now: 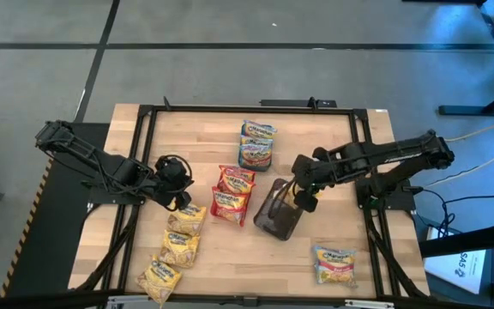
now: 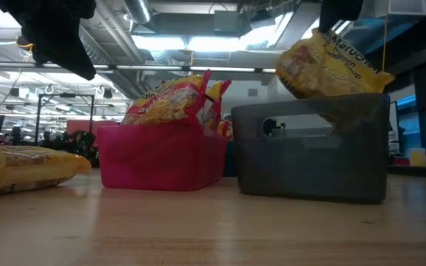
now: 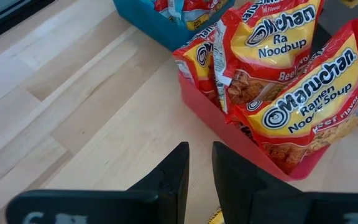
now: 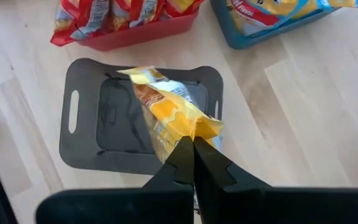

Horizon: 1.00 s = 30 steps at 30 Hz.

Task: Sort Maruchan noodles
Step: Put the yellow bag into the black bin

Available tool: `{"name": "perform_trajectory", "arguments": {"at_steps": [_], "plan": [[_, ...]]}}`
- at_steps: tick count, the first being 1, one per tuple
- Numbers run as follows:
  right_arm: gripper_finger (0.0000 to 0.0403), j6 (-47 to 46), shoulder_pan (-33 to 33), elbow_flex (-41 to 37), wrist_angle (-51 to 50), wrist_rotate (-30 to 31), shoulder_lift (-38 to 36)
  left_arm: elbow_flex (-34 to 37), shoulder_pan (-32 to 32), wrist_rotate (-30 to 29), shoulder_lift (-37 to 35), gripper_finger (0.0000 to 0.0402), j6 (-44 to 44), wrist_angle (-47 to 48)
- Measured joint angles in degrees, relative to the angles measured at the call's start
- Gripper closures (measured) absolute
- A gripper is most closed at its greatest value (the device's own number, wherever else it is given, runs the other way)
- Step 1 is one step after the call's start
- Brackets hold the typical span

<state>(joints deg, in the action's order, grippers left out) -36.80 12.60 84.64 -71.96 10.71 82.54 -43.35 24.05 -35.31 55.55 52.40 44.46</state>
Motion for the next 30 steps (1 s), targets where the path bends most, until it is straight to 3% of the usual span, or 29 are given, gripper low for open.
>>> {"name": "perform_trajectory", "arguments": {"at_steps": [15, 30], "plan": [[0.0403, -3.9, 0.3, 0.0, -3.4, -0.8, 0.1, 0.0, 0.0, 0.0, 0.0, 0.0337, 0.2, -0.4], [0.0403, -2.0, 0.1, -0.1, -2.2, -1.7, 7.9, 0.0, 0.0, 0.5, 0.0, 0.0337, 1.2, -0.4]]}}
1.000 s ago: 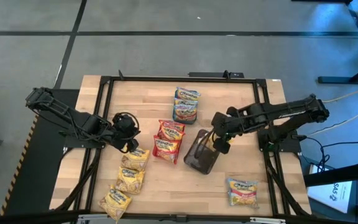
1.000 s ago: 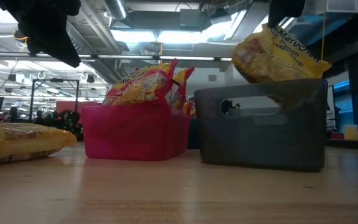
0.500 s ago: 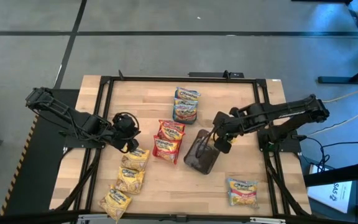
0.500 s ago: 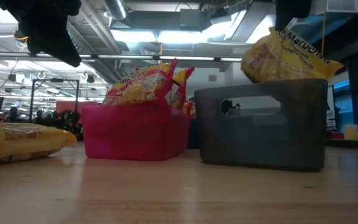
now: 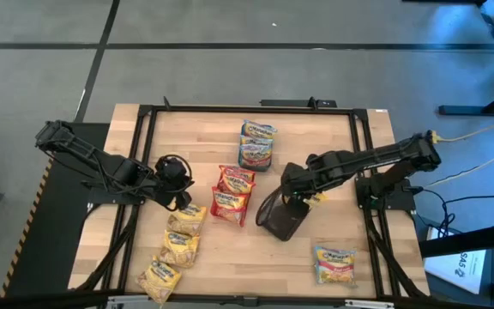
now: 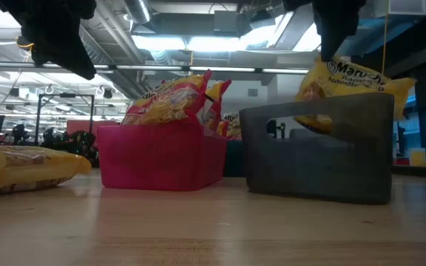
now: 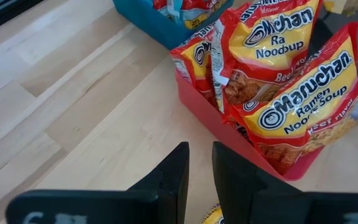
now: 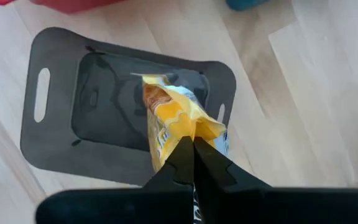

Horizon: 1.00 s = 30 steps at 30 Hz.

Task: Sort Maruchan noodles
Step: Put the yellow bag into the black bin

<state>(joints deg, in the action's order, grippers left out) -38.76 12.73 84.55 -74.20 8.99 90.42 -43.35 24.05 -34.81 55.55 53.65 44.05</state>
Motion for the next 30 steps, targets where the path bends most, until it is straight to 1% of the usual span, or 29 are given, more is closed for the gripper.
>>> {"name": "perform_trajectory", "arguments": {"at_steps": [8, 20, 24, 30], "plan": [[0.0403, -1.3, 0.0, 0.0, 0.4, 2.1, 0.4, 0.0, 0.0, 0.0, 0.0, 0.0337, 0.0, 0.0], [0.0399, -0.4, 0.0, 0.0, 0.4, 2.1, 0.6, 0.0, 0.0, 0.0, 0.0, 0.0337, 0.3, 0.0], [0.0368, 1.5, 0.0, 0.0, 0.4, 0.7, 0.6, 0.0, 0.0, 0.0, 0.0, 0.0337, 0.3, 0.0], [0.0305, 1.6, 0.0, 0.0, 0.4, 2.2, 0.6, 0.0, 0.0, 0.0, 0.0, 0.0337, 0.3, 0.0]]}}
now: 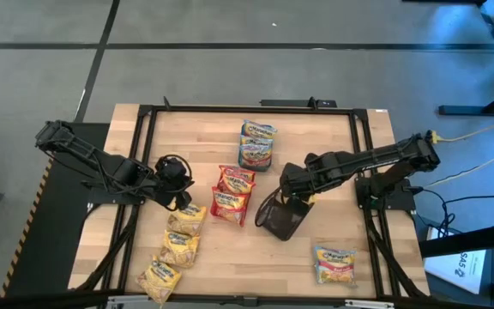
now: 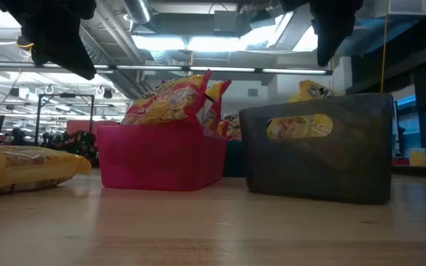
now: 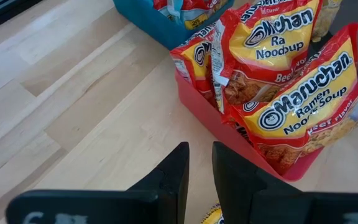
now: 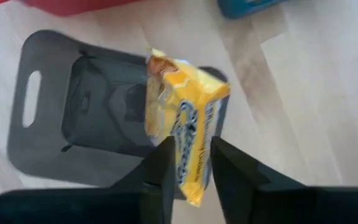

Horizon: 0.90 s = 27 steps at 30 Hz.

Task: Sort Maruchan noodles
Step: Put the yellow bag into the black bin

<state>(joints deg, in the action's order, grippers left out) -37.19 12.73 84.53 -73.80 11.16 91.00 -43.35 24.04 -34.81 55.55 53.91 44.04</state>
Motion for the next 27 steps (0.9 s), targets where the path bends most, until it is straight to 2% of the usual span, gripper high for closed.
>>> {"name": "perform_trajectory", "arguments": {"at_steps": [5, 10, 12, 16, 18, 20, 23, 25, 27], "plan": [[0.0272, 0.2, 0.0, 0.4, 0.3, 4.1, 0.0, 0.0, 0.0, 0.0, 0.0, 0.0337, 0.0, 0.0], [0.0263, 1.4, 0.0, 3.5, 2.7, 6.5, 0.0, 0.0, 0.0, 0.0, 0.0, 0.0337, 0.0, 0.0], [0.0263, 1.7, 0.0, 4.7, 6.8, 4.2, 0.0, 0.0, 0.0, 0.0, 0.0, 0.0337, 0.0, 0.0], [0.0264, 6.1, 0.4, 4.9, 18.0, -7.0, 0.0, 0.0, 0.0, 0.0, 0.0, 0.0337, 0.6, 0.0], [0.0264, 8.4, 1.4, 4.9, 20.7, -10.7, 0.0, 0.0, 0.0, 0.7, 0.0, 0.0337, 1.5, 0.0], [0.0264, 10.1, 3.3, 4.9, 18.6, -11.6, 0.0, 0.0, 0.0, 2.1, 0.0, 0.0337, 1.3, 0.1], [0.0265, 10.2, 7.3, 3.7, 9.2, -10.1, -0.3, 0.0, 0.0, 2.5, 0.0, 0.0337, 1.5, 0.4], [0.0265, 8.8, 10.7, 1.8, 3.6, -8.1, -0.6, 0.0, 0.0, 2.7, 0.0, 0.0337, 1.5, 0.4], [0.0265, 6.3, 14.2, -0.7, 2.2, -7.4, -1.1, 0.0, 0.0, 3.1, 0.0, 0.0337, 1.7, 0.4]]}}
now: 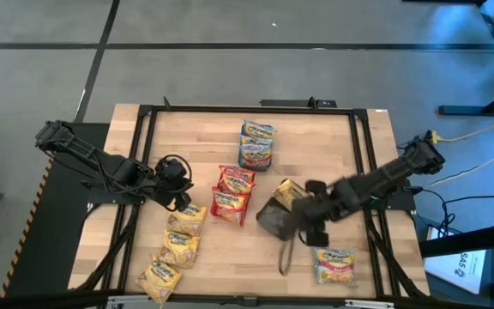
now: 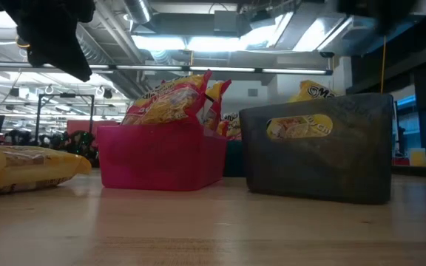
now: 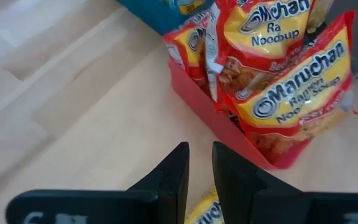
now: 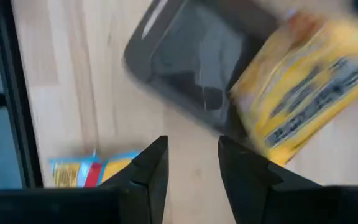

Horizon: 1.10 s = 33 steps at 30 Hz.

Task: Sort Maruchan noodles
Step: Put the yellow bag into the black bin

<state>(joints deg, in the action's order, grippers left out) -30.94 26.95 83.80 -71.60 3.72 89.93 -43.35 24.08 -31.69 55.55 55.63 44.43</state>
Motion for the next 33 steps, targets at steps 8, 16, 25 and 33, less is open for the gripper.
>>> {"name": "perform_trajectory", "arguments": {"at_steps": [8, 16, 25, 33], "plan": [[0.0265, -13.7, 10.1, -6.9, 7.1, 6.8, -2.8, 0.0, 0.3, 19.1, 0.0, 0.0337, 1.1, 0.3], [0.0265, -24.4, 14.1, -6.9, 7.6, 15.1, -2.9, 5.1, 1.2, 25.4, 1.5, 0.0337, 12.1, 5.7], [0.0265, -29.1, 16.3, -6.9, 8.6, 16.3, -2.9, 11.5, -1.3, 27.5, 1.5, 0.0337, 20.9, 3.5], [0.0265, -29.3, 16.3, -6.9, 10.0, 16.3, -2.9, 15.4, -3.7, 29.5, 1.5, 0.0337, 24.1, 0.4]]}}
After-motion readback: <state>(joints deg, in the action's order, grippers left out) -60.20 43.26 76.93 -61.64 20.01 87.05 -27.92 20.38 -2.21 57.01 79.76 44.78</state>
